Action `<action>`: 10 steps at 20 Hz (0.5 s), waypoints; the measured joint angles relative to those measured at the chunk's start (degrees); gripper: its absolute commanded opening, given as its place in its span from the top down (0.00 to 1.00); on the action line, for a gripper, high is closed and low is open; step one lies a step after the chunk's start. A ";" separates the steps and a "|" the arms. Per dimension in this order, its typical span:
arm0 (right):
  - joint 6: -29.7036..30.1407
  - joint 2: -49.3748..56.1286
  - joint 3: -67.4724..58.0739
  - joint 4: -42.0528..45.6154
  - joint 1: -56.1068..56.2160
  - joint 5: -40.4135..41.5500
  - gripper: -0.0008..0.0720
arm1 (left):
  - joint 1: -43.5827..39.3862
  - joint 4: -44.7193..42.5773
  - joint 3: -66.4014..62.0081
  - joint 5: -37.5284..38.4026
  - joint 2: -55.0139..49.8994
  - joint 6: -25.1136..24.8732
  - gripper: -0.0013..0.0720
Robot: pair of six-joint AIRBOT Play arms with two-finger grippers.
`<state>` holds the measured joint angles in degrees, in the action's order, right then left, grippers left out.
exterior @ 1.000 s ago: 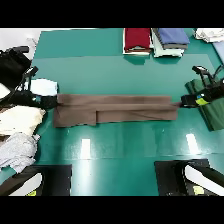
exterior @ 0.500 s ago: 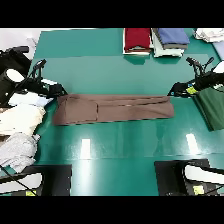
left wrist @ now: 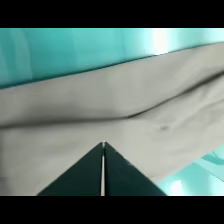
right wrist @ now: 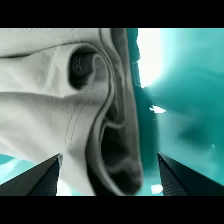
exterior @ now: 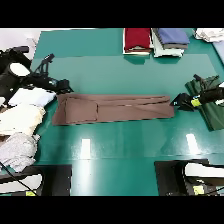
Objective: Fold the shirts.
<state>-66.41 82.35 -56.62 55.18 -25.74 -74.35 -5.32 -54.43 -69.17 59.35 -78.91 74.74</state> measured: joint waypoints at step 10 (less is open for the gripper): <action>4.87 2.49 -4.52 -9.42 7.85 2.91 0.97 | -20.50 0.83 -4.55 -10.99 -7.63 5.60 0.95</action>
<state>-61.54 84.84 -61.14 45.76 -17.89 -71.44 -25.82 -53.60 -73.71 48.36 -86.54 80.34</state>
